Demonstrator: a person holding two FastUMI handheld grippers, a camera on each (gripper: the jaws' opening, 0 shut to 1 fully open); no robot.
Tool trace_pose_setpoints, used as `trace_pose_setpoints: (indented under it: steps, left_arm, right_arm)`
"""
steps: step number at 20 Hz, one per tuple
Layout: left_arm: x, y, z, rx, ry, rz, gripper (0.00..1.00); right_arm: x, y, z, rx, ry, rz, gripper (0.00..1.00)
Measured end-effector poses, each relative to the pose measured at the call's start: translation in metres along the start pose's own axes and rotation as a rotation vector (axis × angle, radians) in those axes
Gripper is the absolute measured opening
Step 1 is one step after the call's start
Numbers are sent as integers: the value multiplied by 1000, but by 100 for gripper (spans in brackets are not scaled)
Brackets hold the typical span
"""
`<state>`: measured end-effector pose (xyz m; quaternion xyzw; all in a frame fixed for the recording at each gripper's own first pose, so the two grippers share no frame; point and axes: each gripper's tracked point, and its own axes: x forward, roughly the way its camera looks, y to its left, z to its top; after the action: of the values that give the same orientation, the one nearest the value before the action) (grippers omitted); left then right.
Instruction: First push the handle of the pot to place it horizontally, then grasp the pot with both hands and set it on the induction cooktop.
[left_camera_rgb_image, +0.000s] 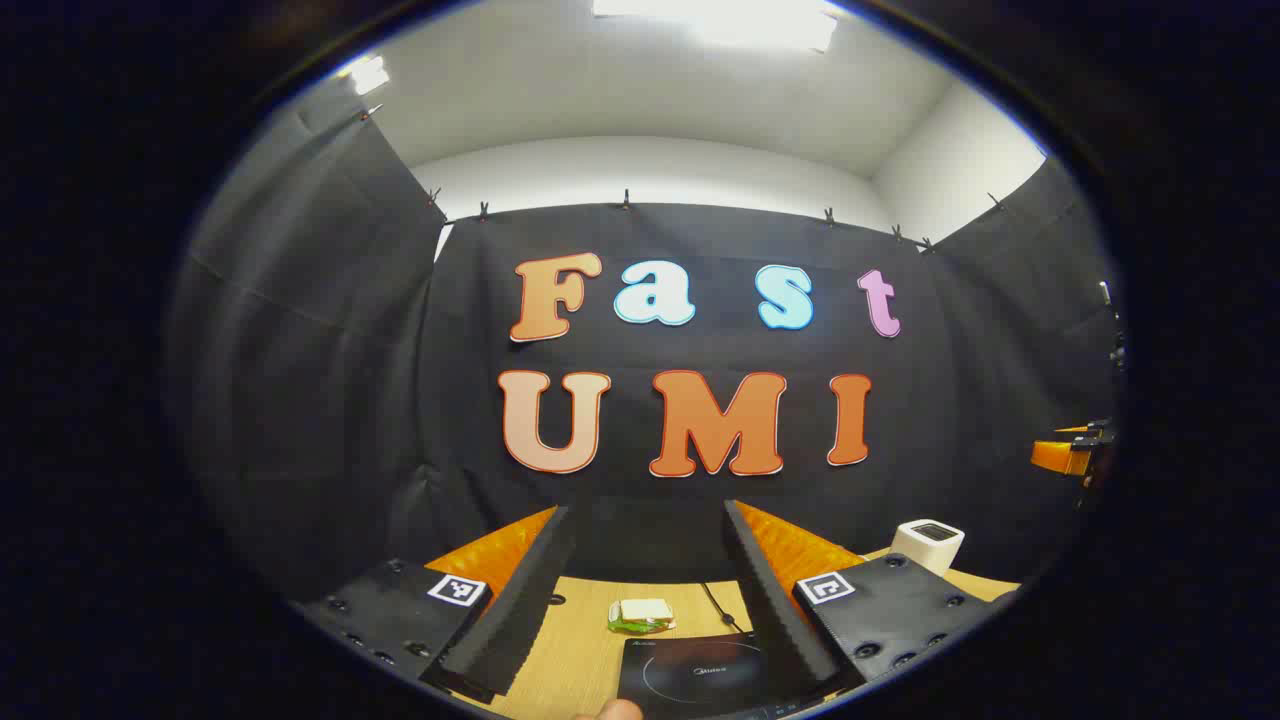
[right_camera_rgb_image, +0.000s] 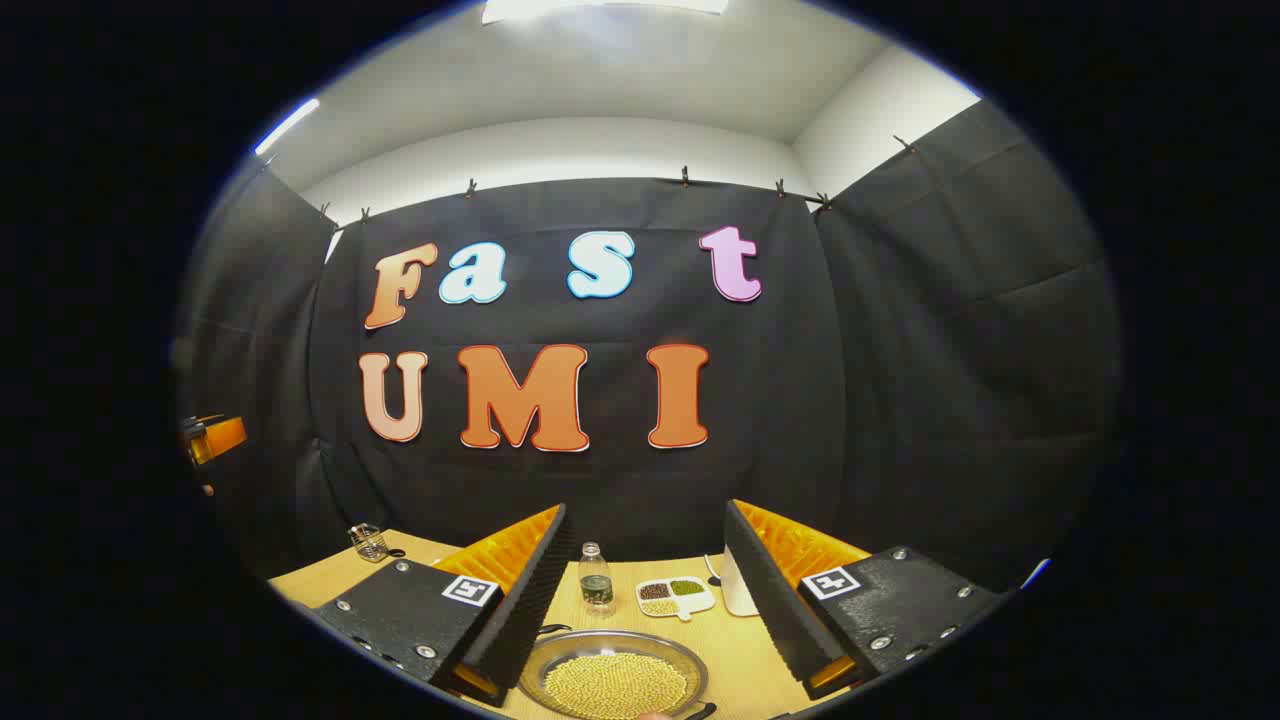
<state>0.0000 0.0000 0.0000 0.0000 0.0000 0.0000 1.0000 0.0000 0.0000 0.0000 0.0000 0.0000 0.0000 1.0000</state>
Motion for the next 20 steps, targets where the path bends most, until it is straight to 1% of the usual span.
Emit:
trace_pose_setpoints:
  steps: [2,11,16,17,18,19,20]
  left_arm:
    - [-2,3,3,8,-9,13,96]
    - [-6,4,4,2,-7,17,97]
    - [-10,4,5,2,-2,20,97]
    - [-10,6,5,4,-2,25,97]
    - [-10,6,6,6,-3,29,97]
    - [-11,7,6,7,-4,32,98]
    - [-11,8,6,6,-4,34,97]
  right_arm:
    - [-3,4,3,-3,-7,16,95]
    - [-7,2,2,-4,1,12,95]
    - [-10,3,-3,-4,8,24,95]
    - [-9,3,-3,-4,9,28,100]
    - [-8,4,-4,-3,12,32,94]
    - [-7,4,-6,-3,15,33,94]
    - [-8,5,-8,-7,19,39,92]
